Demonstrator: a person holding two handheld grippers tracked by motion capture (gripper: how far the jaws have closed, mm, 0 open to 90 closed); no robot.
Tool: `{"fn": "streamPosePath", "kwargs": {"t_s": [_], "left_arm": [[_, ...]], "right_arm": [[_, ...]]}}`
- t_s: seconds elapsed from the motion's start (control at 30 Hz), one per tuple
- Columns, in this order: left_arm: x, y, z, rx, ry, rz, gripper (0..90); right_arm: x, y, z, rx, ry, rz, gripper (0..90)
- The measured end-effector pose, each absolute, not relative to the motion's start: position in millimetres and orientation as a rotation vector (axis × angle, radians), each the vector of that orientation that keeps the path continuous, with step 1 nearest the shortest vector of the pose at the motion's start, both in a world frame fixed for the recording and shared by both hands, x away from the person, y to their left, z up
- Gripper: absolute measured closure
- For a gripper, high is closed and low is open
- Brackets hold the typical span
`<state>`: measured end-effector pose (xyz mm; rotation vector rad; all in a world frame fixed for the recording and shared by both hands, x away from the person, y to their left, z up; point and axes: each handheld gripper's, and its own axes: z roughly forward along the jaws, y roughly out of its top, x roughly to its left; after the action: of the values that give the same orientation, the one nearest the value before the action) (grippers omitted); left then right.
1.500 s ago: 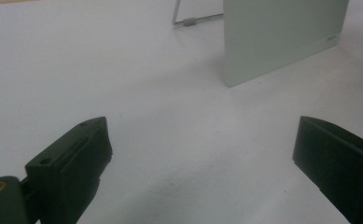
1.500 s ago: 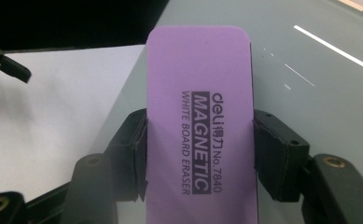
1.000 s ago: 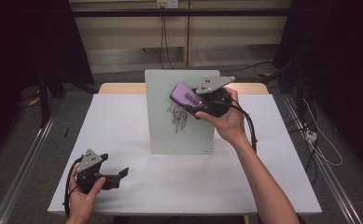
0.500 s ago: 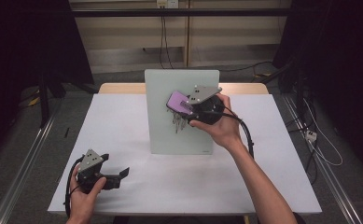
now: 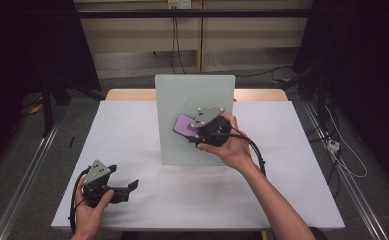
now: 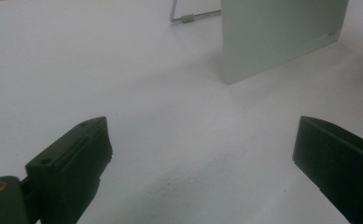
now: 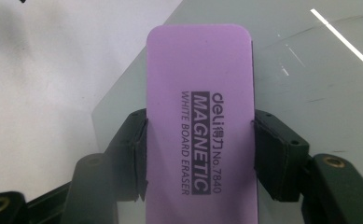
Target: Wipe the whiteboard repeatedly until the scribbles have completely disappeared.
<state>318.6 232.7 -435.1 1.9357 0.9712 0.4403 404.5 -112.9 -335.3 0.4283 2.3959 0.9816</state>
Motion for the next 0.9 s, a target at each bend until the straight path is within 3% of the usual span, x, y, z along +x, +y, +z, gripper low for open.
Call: {"fn": "streamPosePath", "kwargs": {"t_s": [0.27, 0.9], "left_arm": [[319.4, 233.0, -435.2, 1.932, 0.970, 0.442, 4.3], [319.1, 232.5, -435.3, 1.922, 0.966, 0.441, 4.3]], "right_arm": [[404.9, -110.1, -333.4, 0.416, 2.393, 0.972, 41.8], [420.9, -128.3, -272.3, 0.522, 2.198, 1.030, 41.8]]}}
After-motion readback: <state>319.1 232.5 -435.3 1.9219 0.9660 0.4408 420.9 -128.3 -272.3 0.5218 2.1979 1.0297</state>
